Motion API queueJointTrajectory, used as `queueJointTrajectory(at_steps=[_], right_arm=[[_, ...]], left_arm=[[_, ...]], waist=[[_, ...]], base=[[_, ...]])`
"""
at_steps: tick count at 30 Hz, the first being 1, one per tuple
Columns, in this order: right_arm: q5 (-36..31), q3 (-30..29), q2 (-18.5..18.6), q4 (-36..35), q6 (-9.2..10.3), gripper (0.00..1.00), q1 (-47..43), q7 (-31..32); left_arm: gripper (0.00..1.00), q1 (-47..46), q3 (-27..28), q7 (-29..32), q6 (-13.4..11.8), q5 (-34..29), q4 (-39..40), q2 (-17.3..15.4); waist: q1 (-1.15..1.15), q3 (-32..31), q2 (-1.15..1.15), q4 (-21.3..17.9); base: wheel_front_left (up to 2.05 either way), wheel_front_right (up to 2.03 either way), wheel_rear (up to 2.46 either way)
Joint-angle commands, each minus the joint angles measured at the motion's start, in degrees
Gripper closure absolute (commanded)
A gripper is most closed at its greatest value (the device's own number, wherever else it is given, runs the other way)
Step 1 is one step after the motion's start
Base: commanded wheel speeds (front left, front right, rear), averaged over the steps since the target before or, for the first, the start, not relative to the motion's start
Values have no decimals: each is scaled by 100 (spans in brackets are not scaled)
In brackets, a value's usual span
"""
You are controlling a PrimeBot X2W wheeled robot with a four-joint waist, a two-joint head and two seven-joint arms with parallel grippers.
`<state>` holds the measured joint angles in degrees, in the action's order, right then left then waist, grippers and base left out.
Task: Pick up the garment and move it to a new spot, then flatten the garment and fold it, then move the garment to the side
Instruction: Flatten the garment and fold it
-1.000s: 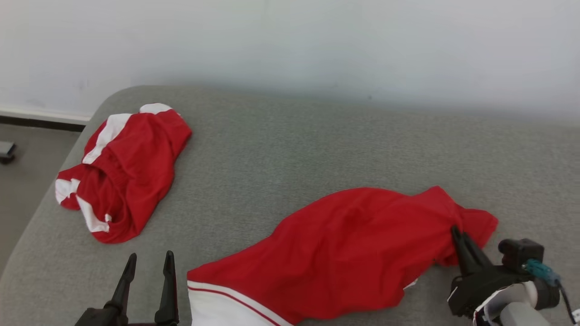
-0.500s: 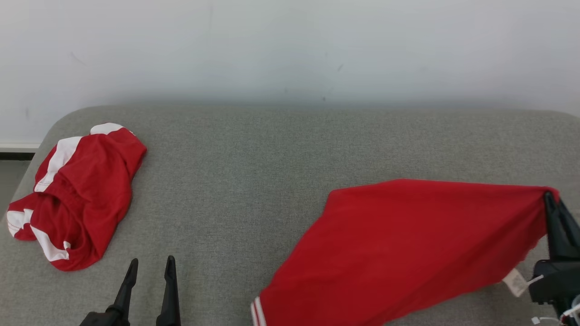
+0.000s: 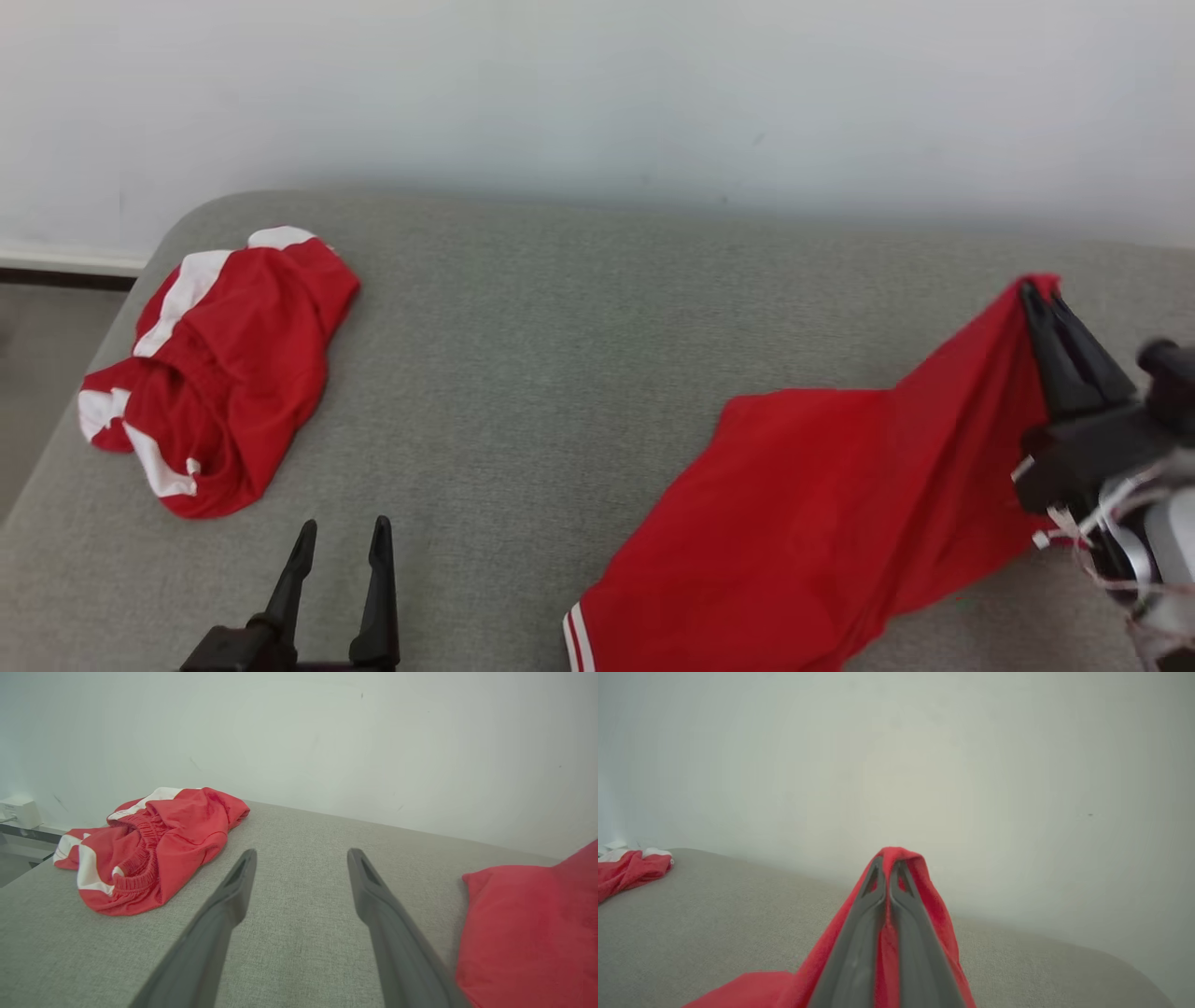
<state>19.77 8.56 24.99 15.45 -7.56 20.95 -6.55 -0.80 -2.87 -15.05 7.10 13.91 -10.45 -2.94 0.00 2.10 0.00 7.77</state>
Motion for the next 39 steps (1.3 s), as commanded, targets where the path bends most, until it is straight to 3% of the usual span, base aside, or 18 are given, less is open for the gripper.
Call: queueJointTrajectory(at_steps=[1,9,10,11,17,23,26,31,39], right_arm=[[-116,151,77,225,15,100,268,20],[-90,919,-77,2345,14,100,1670,-32],[-51,965,-118,2606,14,66,1782,-74],[-26,1014,-144,2884,15,0,1856,-54],[227,1361,-297,3697,15,0,2119,-439],[498,1515,-272,3598,14,0,2144,-788],[656,1385,-155,3185,15,0,1927,-861],[508,731,-51,1895,15,0,1129,-865],[108,-353,-311,271,15,0,-479,-858]], left_arm=[[0,-95,-42,-18,-1,41,-15,6],[0,-270,-241,-18,-33,173,-122,6],[0,-279,-257,-18,-31,177,-134,7],[0,-286,-266,-18,-30,176,-145,6],[0,-170,-180,-18,-60,167,-154,8],[0,-86,-36,-18,-49,65,-119,4],[0,-40,42,-18,-35,26,-79,6],[0,66,143,-18,-29,-52,8,5],[0,185,332,-18,-2,-179,67,7]], waist=[[0,112,0,259],[0,298,0,818],[0,311,0,854],[0,320,0,882],[0,254,0,772],[0,90,0,458],[0,-1,0,251],[0,-105,0,-79],[0,-141,0,-443]], base=[[0,0,0],[0,0,0],[0,0,0],[0,0,0],[0,0,0],[0,0,0],[0,0,0],[0,0,0],[0,0,0]])
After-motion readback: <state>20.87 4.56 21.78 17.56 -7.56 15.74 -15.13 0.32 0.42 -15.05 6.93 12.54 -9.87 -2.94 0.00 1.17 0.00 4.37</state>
